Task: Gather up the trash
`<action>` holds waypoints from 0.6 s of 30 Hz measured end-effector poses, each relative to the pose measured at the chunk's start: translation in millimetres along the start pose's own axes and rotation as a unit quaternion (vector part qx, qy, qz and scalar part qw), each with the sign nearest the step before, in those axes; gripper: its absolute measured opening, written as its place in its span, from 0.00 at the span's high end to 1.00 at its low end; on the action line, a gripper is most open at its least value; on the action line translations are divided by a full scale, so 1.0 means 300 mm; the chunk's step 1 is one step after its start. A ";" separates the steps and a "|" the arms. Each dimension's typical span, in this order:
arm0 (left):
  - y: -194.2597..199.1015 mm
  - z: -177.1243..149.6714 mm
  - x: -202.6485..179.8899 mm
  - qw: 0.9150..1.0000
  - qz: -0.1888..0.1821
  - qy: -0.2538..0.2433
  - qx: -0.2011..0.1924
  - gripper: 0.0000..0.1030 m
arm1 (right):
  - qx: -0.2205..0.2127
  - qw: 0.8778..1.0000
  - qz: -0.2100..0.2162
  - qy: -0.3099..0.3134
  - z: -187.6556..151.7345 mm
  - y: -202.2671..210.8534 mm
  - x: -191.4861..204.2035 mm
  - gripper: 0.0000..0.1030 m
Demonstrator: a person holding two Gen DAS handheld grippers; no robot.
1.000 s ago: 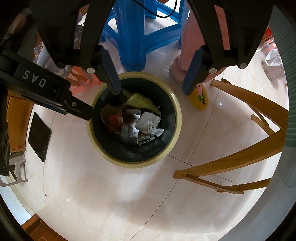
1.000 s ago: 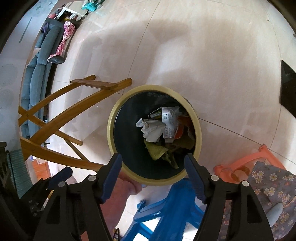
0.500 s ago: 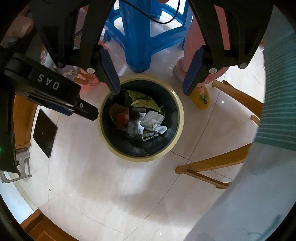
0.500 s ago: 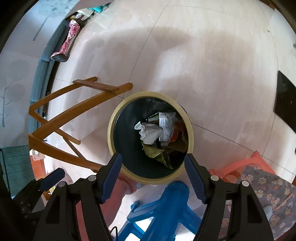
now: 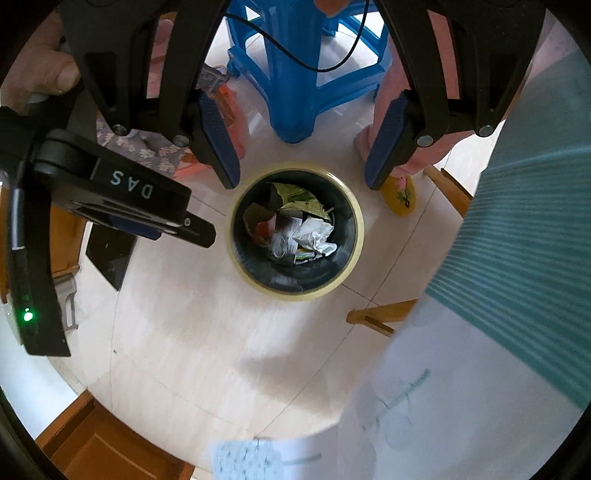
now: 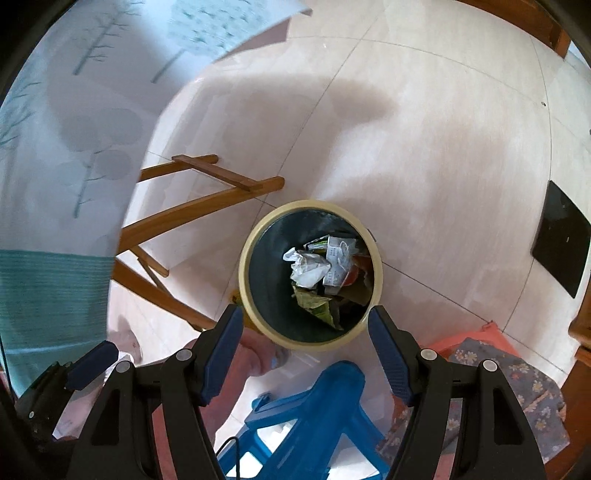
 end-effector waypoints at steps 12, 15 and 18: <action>0.337 -0.016 0.134 0.996 -0.004 0.052 -0.067 0.35 | -0.048 0.993 0.022 0.109 -0.011 0.359 0.310 0.31; 0.434 -0.009 0.205 0.993 -0.002 0.082 -0.088 0.35 | -0.065 0.984 0.052 0.157 0.008 0.456 0.419 0.31; 0.541 -0.006 0.292 0.986 0.003 0.125 -0.111 0.35 | -0.092 0.965 0.080 0.231 0.027 0.568 0.564 0.31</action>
Point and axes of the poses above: each gripper's, at about its wrist camera, not at the fingertips, and y roughly against the way its jaws point, x to its left, z to its top, the point moved 6 cm from there along -y, roughly the way its jaws point, and after that the axes turned 10 degrees about z, right-handed, at the moved point
